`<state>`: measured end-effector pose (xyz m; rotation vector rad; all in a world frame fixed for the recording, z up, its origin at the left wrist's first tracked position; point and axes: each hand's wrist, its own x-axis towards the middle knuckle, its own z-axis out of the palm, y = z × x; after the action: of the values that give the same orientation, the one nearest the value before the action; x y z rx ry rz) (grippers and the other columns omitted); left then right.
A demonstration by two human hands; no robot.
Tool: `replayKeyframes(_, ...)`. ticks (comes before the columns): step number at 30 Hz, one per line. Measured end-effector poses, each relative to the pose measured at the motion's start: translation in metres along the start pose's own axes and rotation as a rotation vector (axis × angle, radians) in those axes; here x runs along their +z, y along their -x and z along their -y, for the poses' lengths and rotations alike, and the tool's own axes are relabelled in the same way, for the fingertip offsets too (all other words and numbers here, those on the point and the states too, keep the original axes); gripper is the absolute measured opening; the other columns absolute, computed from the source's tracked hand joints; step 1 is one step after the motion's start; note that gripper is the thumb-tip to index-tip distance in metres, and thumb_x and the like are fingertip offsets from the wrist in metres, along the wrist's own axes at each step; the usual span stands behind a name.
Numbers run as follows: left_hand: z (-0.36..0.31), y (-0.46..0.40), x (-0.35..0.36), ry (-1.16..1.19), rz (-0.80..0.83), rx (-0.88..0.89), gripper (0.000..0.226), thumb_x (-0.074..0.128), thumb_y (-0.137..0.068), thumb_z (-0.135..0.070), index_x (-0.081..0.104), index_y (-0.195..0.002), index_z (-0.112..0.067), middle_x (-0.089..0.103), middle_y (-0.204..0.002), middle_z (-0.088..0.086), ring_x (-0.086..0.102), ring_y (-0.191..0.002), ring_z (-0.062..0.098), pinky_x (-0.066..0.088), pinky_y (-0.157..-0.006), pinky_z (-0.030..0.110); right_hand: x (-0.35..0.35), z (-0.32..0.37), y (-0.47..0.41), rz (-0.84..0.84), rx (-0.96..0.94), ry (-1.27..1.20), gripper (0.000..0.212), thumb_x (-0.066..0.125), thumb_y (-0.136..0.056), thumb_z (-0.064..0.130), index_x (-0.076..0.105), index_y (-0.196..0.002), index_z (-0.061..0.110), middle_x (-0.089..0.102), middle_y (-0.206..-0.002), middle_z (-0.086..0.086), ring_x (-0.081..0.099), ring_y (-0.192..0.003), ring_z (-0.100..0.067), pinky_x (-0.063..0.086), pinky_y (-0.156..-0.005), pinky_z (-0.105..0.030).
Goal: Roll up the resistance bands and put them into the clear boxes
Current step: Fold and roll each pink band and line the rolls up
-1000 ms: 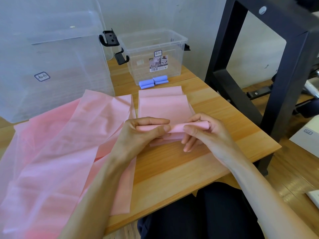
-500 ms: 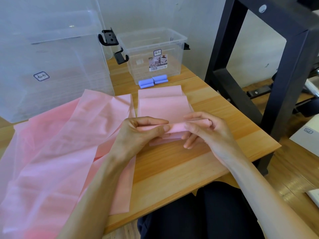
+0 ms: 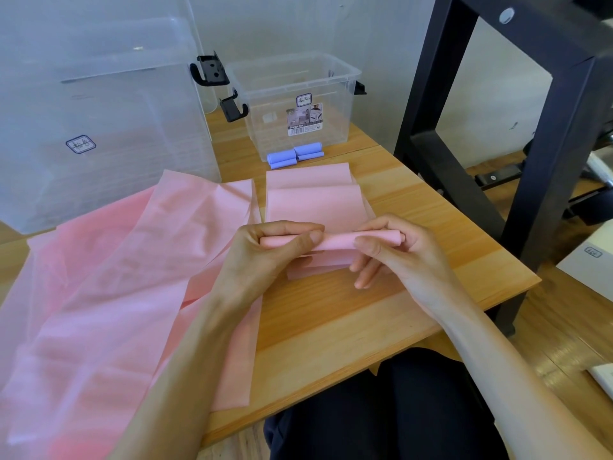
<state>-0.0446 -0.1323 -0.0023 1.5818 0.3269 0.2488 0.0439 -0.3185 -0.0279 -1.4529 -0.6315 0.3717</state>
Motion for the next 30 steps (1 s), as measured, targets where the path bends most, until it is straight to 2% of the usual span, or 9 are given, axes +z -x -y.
replayKeyframes(4, 0.0008, 0.0002, -0.0006, 0.038, 0.005, 0.030, 0.024, 0.077, -0.070, -0.027, 0.080, -0.089, -0.012, 0.077, -0.099, 0.004, 0.071, -0.095, 0.020, 0.059, -0.082, 0.029, 0.0015, -0.0007, -0.0010, -0.029, 0.020, -0.016, 0.022, 0.068, -0.085, 0.022, 0.068, -0.094, 0.002, 0.071, -0.072, -0.017, 0.068, -0.054, -0.030, 0.058, -0.052, -0.035)
replayKeyframes(10, 0.0022, -0.0006, -0.0009, -0.067, 0.027, 0.042, 0.025, 0.081, -0.065, -0.028, 0.080, -0.089, -0.019, 0.077, -0.085, 0.001, 0.068, -0.077, 0.011, 0.057, -0.073, 0.022, 0.0000, -0.0008, -0.0011, -0.068, 0.008, -0.026, 0.028, 0.067, -0.083, 0.027, 0.068, -0.105, 0.008, 0.070, -0.070, -0.015, 0.067, -0.054, -0.031, 0.057, -0.052, -0.033)
replayKeyframes(15, 0.0012, -0.0012, -0.0013, -0.005, -0.003, 0.018, 0.021, 0.079, -0.068, -0.028, 0.080, -0.088, -0.020, 0.078, -0.095, 0.000, 0.071, -0.086, 0.016, 0.059, -0.084, 0.031, -0.0003, -0.0007, -0.0004, -0.030, -0.006, -0.033, 0.024, 0.070, -0.082, 0.020, 0.067, -0.101, 0.006, 0.070, -0.071, -0.017, 0.066, -0.052, -0.031, 0.057, -0.052, -0.034)
replayKeyframes(18, 0.0011, 0.0008, -0.0010, -0.036, 0.024, 0.012, 0.027, 0.082, -0.063, -0.032, 0.081, -0.088, -0.022, 0.077, -0.093, 0.006, 0.070, -0.084, 0.020, 0.058, -0.089, 0.037, -0.0005, -0.0012, -0.0003, -0.062, 0.005, -0.052, 0.028, 0.070, -0.080, 0.029, 0.067, -0.094, 0.004, 0.070, -0.070, -0.016, 0.067, -0.054, -0.030, 0.057, -0.052, -0.034)
replayKeyframes(20, 0.0011, 0.0007, -0.0011, -0.024, 0.014, 0.017, 0.024, 0.081, -0.065, -0.029, 0.081, -0.087, -0.020, 0.077, -0.093, 0.004, 0.070, -0.084, 0.019, 0.058, -0.087, 0.036, -0.0001, -0.0008, -0.0006, -0.059, 0.009, -0.046, 0.031, 0.071, -0.079, 0.030, 0.068, -0.094, 0.004, 0.072, -0.077, -0.016, 0.070, -0.061, -0.030, 0.059, -0.056, -0.033)
replayKeyframes(23, 0.0012, -0.0011, -0.0017, -0.004, -0.041, 0.001, 0.021, 0.079, -0.071, -0.028, 0.080, -0.088, -0.017, 0.078, -0.089, 0.003, 0.070, -0.078, 0.016, 0.059, -0.076, 0.026, 0.0008, -0.0004, -0.0011, -0.004, -0.003, -0.024, 0.028, 0.071, -0.079, 0.018, 0.068, -0.105, 0.007, 0.074, -0.087, -0.015, 0.071, -0.066, -0.030, 0.060, -0.057, -0.033)
replayKeyframes(26, 0.0013, -0.0013, -0.0006, -0.003, -0.037, -0.016, 0.023, 0.079, -0.069, -0.030, 0.081, -0.088, -0.018, 0.077, -0.088, 0.007, 0.071, -0.077, 0.017, 0.059, -0.077, 0.028, 0.0000, -0.0009, -0.0003, -0.018, -0.014, -0.012, 0.024, 0.067, -0.085, 0.016, 0.068, -0.106, 0.005, 0.073, -0.081, -0.016, 0.070, -0.061, -0.030, 0.059, -0.055, -0.034)
replayKeyframes(30, 0.0018, -0.0012, -0.0013, -0.013, -0.018, 0.009, 0.015, 0.080, -0.070, -0.026, 0.081, -0.084, -0.021, 0.078, -0.092, 0.000, 0.070, -0.081, 0.012, 0.058, -0.081, 0.025, 0.0009, -0.0009, -0.0004, -0.025, 0.007, -0.009, 0.022, 0.065, -0.088, 0.020, 0.067, -0.101, 0.003, 0.071, -0.073, -0.018, 0.068, -0.057, -0.033, 0.057, -0.052, -0.038)
